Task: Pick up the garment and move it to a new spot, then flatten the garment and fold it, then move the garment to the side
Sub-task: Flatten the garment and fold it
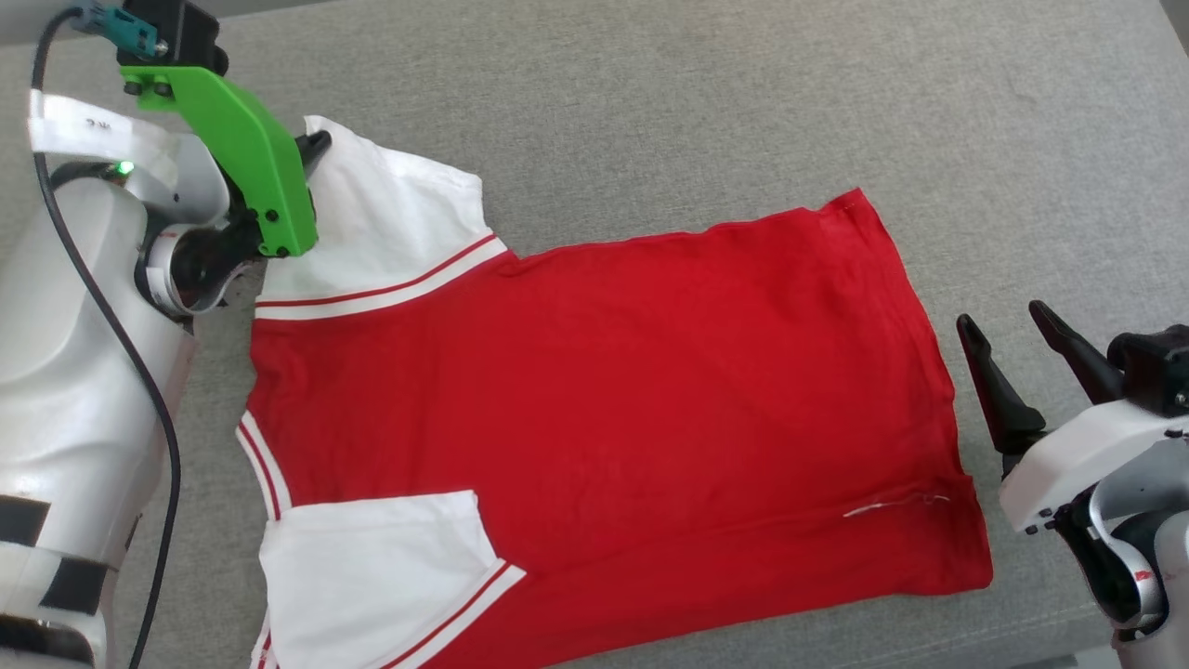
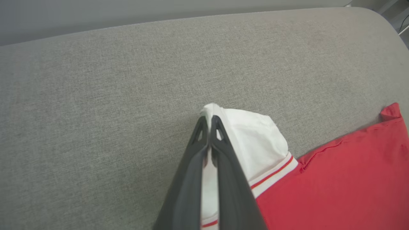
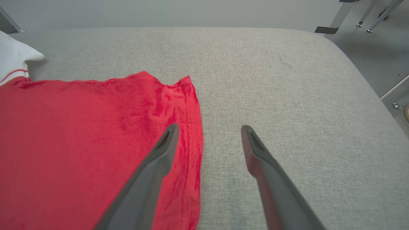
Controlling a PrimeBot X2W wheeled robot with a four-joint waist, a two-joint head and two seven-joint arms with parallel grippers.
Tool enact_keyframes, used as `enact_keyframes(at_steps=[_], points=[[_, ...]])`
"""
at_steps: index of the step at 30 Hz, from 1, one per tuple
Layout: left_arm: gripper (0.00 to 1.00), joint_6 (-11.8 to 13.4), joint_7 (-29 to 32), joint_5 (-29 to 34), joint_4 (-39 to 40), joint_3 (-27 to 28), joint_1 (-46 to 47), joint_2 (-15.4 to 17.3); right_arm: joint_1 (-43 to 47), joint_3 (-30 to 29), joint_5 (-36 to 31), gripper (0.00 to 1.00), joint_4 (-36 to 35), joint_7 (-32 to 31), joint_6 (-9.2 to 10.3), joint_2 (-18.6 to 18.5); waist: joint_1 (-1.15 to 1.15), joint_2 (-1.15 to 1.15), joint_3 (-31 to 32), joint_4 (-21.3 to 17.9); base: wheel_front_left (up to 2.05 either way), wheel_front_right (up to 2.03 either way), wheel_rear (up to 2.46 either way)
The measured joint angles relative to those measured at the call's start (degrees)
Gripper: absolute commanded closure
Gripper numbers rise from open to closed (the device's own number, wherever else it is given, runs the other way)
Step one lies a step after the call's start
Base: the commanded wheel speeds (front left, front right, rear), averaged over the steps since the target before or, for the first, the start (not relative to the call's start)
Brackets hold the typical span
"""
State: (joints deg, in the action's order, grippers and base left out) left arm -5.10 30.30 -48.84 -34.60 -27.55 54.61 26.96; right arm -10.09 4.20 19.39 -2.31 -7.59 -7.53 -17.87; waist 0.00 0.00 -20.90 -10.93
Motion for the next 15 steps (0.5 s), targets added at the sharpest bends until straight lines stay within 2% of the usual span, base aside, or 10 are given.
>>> enact_keyframes(at_steps=[2,5,8,15], points=[[1.0,1.9,0.6,-0.2,6.5,0.0,-3.3,0.6,-1.2,0.1,1.9,0.0,0.0,-7.3,0.0,-2.2,0.0,0.0,0.9,1.6,0.0,0.0,0.0],[1.0,3.7,1.4,-0.5,13.8,0.2,-6.0,1.6,-3.4,0.0,5.0,0.0,0.1,-14.9,0.0,-4.3,0.0,0.0,1.3,3.2,0.0,0.0,0.0],[1.0,6.0,2.1,-0.7,21.2,0.4,-8.7,2.2,-6.2,-0.7,7.2,0.0,0.1,-20.5,0.0,-6.4,0.0,0.0,1.2,5.0,0.0,0.0,0.0],[1.0,10.5,3.3,-0.7,35.1,1.0,-14.9,4.7,-13.4,1.7,10.6,0.0,3.0,-30.9,0.0,-10.0,0.0,0.0,-0.5,8.1,0.0,0.0,0.0]])
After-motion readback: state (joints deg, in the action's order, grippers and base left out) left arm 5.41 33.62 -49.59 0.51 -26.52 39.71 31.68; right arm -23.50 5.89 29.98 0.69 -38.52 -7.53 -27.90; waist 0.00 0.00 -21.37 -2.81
